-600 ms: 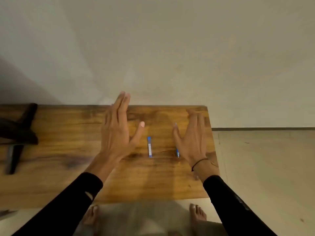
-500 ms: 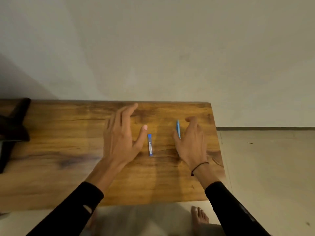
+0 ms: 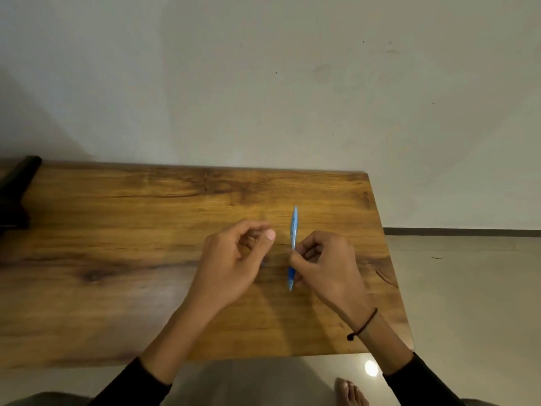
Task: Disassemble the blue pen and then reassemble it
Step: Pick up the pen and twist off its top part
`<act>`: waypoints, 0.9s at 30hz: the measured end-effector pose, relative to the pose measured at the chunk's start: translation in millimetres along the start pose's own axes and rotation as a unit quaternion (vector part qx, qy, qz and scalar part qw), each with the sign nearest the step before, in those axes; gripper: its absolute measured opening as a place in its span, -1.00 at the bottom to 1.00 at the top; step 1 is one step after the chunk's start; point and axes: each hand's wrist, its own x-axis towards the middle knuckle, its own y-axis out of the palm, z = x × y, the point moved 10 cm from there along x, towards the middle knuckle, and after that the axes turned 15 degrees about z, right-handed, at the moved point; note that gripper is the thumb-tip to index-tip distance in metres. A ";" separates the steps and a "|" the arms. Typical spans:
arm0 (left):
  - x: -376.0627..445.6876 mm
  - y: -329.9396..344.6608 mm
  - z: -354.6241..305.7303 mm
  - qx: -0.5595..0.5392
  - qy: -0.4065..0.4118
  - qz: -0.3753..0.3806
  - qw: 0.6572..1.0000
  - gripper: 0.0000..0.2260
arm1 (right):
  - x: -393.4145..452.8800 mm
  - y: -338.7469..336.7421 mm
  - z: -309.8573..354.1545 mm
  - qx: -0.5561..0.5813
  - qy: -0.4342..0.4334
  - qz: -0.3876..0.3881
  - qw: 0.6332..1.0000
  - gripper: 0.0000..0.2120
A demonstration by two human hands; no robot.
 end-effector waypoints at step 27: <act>29.3 17.5 -27.4 0.157 0.017 0.083 0.984 -0.77 | 27.7 -28.5 19.8 0.304 -0.147 0.023 0.941 -0.97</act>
